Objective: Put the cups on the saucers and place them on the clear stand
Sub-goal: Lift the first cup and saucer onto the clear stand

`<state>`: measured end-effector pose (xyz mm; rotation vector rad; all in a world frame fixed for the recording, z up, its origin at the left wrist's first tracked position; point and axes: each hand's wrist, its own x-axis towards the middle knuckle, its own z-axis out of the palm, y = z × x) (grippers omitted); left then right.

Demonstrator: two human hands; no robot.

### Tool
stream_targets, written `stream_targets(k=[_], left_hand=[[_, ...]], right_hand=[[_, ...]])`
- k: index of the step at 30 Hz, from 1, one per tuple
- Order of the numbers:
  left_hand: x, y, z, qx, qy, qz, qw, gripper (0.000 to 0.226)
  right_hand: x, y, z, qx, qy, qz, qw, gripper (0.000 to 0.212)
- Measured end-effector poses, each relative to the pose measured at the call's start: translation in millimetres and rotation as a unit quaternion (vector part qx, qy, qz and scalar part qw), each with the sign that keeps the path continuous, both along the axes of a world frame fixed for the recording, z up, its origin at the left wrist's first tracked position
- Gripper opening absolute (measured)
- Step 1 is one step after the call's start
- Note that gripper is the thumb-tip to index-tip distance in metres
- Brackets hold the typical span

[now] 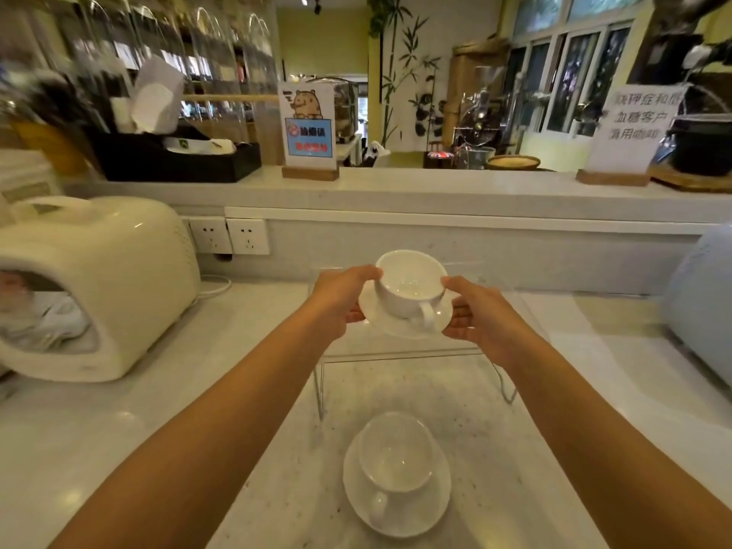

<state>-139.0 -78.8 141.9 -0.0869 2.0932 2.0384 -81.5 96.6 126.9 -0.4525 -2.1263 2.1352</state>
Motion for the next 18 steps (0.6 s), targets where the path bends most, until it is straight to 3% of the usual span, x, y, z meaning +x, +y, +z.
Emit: stream_targets(k=[7, 11, 18], left_hand=[[-27, -2, -15, -0.002, -0.03, 0.016, 0.999, 0.033], [-34, -4, -28, -0.019, -0.003, 0.025, 0.999, 0.033], [-39, -2, -27, -0.137, 0.039, -0.01, 0.99, 0.043]], right_hand=[[-31, -4, -9, 0.04, -0.039, 0.015, 0.998, 0.033], [-39, -3, -13, 0.073, -0.052, 0.03, 0.996, 0.044], [-46, -3, -7, 0.146, -0.082, 0.05, 0.985, 0.042]])
